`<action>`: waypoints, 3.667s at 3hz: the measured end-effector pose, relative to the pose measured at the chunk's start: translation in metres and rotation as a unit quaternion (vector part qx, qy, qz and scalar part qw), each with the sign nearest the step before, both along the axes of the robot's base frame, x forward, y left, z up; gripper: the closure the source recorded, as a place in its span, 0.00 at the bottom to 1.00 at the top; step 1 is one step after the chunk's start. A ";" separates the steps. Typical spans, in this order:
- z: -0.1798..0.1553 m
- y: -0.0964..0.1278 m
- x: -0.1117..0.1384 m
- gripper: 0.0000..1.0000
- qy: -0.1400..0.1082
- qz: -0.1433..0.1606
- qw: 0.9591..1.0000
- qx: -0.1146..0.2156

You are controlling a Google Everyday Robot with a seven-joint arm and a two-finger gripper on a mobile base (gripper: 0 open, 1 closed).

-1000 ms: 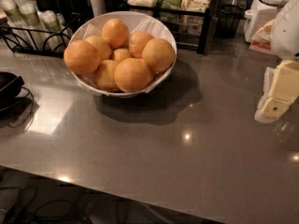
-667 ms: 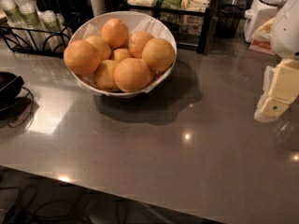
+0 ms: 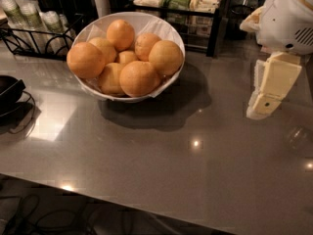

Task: Pick orange from white bowl

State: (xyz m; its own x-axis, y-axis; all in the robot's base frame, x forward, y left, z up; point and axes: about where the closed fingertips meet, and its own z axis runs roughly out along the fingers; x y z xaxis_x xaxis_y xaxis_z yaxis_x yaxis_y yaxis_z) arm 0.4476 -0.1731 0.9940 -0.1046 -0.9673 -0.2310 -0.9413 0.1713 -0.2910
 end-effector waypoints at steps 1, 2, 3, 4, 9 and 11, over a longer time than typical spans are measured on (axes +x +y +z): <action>-0.002 0.015 0.012 0.00 -0.010 0.011 1.000 0.017; -0.005 0.039 0.046 0.00 -0.026 0.028 0.998 0.053; -0.012 0.049 0.072 0.00 -0.029 0.035 0.996 0.083; -0.012 0.050 0.073 0.00 -0.030 0.033 0.995 0.085; -0.009 0.104 0.125 0.00 -0.074 0.014 0.976 0.203; -0.013 0.105 0.128 0.00 -0.068 0.009 0.975 0.209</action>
Offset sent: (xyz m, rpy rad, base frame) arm 0.0890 0.0663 -0.0106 0.1967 -0.0857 0.0915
